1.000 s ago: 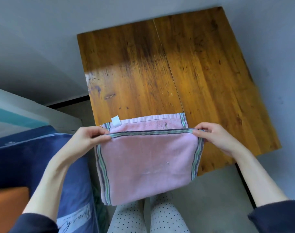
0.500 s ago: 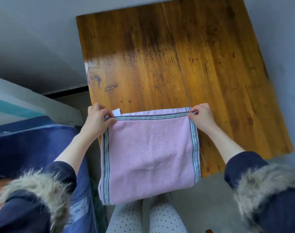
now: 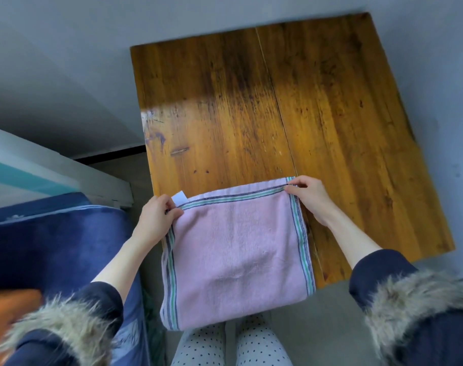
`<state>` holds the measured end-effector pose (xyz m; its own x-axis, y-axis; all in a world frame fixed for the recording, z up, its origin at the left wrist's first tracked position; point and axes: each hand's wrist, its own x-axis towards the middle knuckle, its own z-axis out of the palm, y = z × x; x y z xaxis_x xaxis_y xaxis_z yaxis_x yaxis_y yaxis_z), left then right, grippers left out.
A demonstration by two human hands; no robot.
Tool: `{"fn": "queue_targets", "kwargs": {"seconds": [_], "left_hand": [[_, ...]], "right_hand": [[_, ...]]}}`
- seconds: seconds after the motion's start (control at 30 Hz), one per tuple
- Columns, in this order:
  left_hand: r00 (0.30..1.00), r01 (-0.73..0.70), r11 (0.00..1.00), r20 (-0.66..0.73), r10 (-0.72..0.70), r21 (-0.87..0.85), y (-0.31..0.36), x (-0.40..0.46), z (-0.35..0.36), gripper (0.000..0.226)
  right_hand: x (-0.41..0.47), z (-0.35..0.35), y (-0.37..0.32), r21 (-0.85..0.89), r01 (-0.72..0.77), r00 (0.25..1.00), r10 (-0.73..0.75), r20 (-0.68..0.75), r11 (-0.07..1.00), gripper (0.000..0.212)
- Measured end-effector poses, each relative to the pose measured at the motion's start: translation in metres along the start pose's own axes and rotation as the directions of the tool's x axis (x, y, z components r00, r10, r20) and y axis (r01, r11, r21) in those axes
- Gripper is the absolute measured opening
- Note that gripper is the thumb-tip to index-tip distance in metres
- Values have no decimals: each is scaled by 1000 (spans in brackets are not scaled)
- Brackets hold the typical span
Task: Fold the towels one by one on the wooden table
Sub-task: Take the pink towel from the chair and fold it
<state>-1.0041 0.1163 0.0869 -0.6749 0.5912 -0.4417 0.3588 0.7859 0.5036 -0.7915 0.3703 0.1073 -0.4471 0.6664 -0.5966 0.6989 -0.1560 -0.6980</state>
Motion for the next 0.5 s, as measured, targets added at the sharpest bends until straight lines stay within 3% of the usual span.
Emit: {"fn": "queue_targets", "kwargs": {"seconds": [0.17,0.37,0.5], "left_hand": [[993,78,995,95,-71,-67,14,-10,-34,18],[990,-104,968,-116,79,-227,56,-22,-112,21],[927,-306,913,-302,222,-270,105,-35,-172,17]], "right_hand": [[-22,-24,-19,61,66,998,-65,-22,996,3],[-60,-69,-80,135,238,968,-223,-117,962,5],[-92,-110,-137,105,442,885,-415,-209,891,3]]}}
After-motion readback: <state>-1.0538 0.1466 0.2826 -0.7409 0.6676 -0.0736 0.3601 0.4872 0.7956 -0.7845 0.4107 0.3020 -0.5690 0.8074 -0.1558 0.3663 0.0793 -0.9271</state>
